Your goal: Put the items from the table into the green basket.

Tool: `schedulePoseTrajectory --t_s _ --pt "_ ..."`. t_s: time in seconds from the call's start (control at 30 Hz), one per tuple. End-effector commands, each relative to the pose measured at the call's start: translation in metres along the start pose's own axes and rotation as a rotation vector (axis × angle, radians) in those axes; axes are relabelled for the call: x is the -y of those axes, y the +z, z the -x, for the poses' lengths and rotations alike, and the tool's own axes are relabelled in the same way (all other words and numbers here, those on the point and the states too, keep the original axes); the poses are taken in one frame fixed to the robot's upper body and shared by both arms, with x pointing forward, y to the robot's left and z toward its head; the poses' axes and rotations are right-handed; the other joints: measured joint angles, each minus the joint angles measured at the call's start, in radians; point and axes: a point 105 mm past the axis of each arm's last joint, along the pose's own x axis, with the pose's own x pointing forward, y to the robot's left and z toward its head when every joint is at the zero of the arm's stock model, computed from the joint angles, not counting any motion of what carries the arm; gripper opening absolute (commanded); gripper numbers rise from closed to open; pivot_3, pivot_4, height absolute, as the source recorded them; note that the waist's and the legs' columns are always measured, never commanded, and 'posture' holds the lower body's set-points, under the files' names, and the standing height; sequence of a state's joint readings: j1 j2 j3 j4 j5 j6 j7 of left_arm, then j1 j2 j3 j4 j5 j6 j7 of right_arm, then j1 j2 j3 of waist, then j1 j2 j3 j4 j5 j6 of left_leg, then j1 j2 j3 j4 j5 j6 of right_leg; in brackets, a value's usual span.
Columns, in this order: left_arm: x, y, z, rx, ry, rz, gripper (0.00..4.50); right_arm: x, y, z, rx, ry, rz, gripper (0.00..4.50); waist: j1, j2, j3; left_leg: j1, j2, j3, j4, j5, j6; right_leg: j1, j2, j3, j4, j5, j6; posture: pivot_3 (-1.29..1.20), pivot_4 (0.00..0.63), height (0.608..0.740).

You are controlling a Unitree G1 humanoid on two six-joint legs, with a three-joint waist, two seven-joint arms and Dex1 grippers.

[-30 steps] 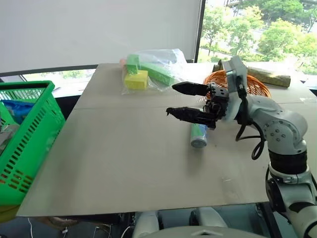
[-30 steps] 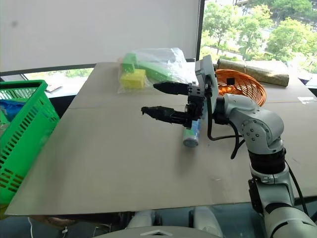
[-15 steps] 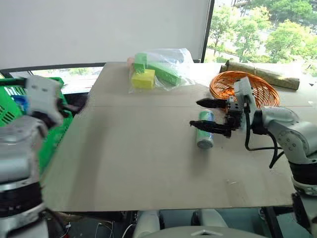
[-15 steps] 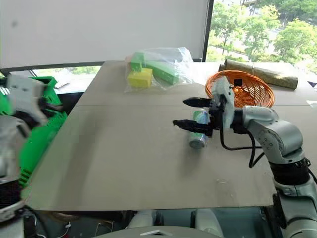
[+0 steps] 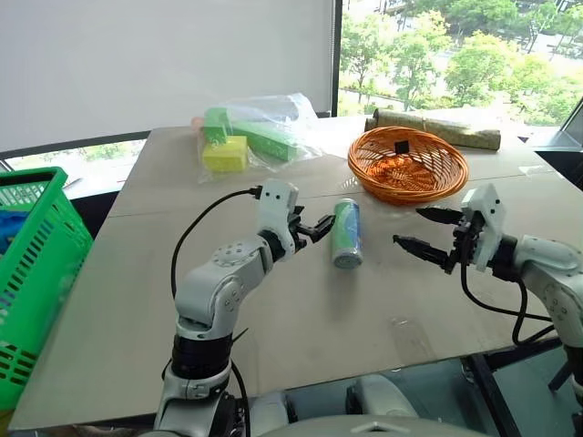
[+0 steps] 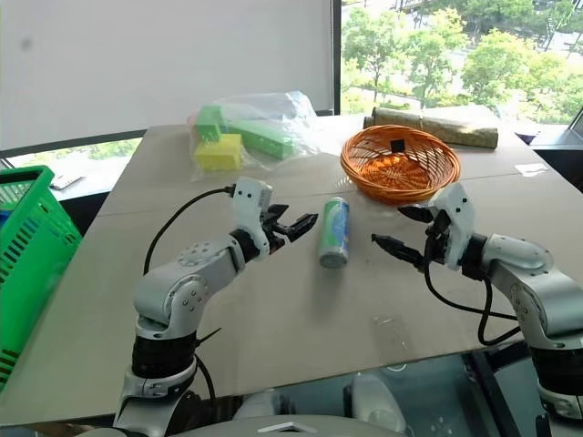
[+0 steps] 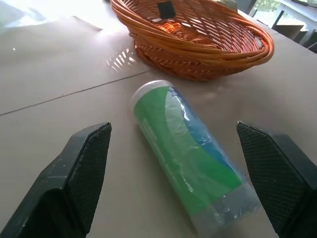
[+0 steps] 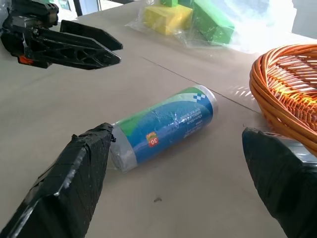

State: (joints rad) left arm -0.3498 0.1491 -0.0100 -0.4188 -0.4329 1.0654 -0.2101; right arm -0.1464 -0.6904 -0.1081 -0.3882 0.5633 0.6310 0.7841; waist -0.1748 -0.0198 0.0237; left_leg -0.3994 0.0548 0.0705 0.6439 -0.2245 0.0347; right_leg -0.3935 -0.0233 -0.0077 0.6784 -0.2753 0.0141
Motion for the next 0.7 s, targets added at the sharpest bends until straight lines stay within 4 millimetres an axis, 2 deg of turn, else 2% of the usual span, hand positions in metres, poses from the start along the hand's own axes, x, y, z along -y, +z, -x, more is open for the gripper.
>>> schedulePoseTrajectory --t_s 0.03,0.1,0.23,0.4,0.53,0.6,0.7 --pt "0.021 -0.003 -0.006 -0.025 -0.066 0.031 4.14 -0.006 0.014 0.01 0.043 0.0 0.044 4.5 -0.008 0.0 0.0 0.0 0.0 0.0 0.0 0.0 0.0 0.0 -0.001 0.0 0.0 0.0 0.0 -0.32 0.0 0.74" --pt "0.024 -0.009 -0.011 -0.062 -0.07 0.032 4.14 -0.008 0.01 0.014 0.02 -0.004 0.053 4.5 -0.021 0.0 0.0 0.0 -0.001 0.001 0.0 0.0 0.0 0.0 -0.002 0.001 0.0 0.0 0.001 -0.34 0.0 0.74" --pt "0.009 -0.018 -0.024 -0.107 0.042 0.042 4.14 -0.008 0.006 0.02 0.006 -0.032 0.055 4.5 -0.052 -0.001 0.0 0.0 -0.002 0.001 0.0 0.0 0.0 0.001 -0.002 0.001 0.0 0.0 0.002 -0.36 0.0 0.74" --pt "-0.001 -0.046 -0.037 -0.24 0.165 -0.013 4.14 -0.01 0.004 0.023 0.006 -0.056 0.055 4.5 -0.091 -0.001 0.0 0.001 -0.002 0.001 0.0 0.0 0.0 0.001 -0.002 0.002 0.0 -0.001 0.002 -0.39 0.0 0.74" --pt "0.014 -0.06 -0.045 -0.295 0.128 0.027 4.14 -0.016 0.003 0.025 0.005 -0.051 0.055 4.5 -0.112 -0.001 0.0 0.003 -0.002 0.0 0.0 0.0 0.0 0.003 -0.003 0.001 -0.001 -0.001 0.003 -0.41 0.0 0.74" --pt "0.012 -0.069 -0.047 -0.335 0.148 0.006 4.14 -0.019 0.001 0.027 -0.016 -0.042 0.063 4.5 -0.119 -0.001 0.0 0.006 -0.002 -0.001 0.0 0.0 0.0 0.007 -0.004 -0.001 -0.002 -0.001 0.003 -0.42 0.0 0.74" --pt "0.007 -0.072 -0.048 -0.343 0.179 0.017 4.14 -0.019 0.0 0.028 -0.024 -0.042 0.074 4.5 -0.143 -0.002 0.001 0.006 -0.002 -0.002 0.0 0.0 0.0 0.008 -0.004 -0.001 -0.002 -0.001 0.003 -0.42 0.0 0.74"
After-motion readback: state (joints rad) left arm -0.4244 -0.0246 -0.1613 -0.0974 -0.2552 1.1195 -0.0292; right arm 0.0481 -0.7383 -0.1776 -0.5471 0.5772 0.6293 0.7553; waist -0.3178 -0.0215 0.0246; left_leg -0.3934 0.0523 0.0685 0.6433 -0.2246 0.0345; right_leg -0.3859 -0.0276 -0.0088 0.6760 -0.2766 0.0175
